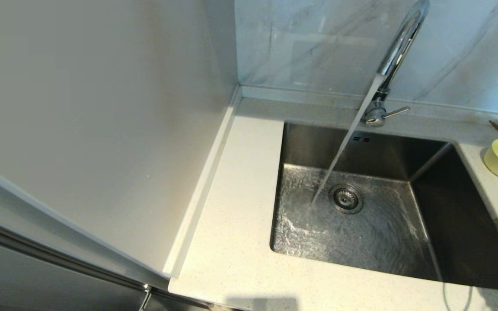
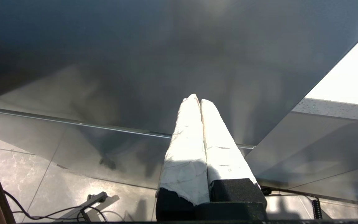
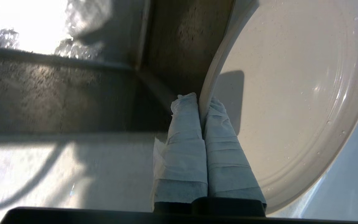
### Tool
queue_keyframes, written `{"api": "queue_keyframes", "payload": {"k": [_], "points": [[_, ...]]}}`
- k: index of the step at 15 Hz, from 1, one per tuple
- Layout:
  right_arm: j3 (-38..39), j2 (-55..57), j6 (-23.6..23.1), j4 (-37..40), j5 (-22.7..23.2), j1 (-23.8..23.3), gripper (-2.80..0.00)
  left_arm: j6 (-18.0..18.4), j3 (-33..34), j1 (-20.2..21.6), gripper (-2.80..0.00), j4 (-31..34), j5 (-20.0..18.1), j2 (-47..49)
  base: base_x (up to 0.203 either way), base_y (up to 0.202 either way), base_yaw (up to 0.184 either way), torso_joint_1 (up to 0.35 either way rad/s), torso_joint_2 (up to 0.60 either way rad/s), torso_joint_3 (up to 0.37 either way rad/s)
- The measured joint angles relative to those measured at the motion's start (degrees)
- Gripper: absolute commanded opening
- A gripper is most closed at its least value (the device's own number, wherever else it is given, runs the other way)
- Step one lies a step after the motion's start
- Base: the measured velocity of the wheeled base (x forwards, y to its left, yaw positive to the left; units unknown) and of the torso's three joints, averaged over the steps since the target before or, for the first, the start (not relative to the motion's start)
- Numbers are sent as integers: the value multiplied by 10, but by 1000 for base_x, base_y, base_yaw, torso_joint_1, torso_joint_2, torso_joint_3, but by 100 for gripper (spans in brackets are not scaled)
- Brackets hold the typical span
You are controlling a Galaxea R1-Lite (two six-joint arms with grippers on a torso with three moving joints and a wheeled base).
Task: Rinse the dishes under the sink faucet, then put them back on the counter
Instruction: Place the plate on the table
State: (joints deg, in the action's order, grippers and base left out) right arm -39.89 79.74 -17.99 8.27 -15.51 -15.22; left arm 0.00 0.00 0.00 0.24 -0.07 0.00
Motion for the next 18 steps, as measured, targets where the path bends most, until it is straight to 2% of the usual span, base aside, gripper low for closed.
{"api": "queue_keyframes", "payload": {"k": [11,12,18], "points": [[-16,55,-2,-13,0,-34,-280,0,0,0,-280,0,0,0,0,0,0,0,0,0],[-16,55,-1,-13,0,-35,0,0,0,0,-280,0,0,0,0,0,0,0,0,0],[-19,52,0,-13,0,-36,0,0,0,0,-280,0,0,0,0,0,0,0,0,0]]}}
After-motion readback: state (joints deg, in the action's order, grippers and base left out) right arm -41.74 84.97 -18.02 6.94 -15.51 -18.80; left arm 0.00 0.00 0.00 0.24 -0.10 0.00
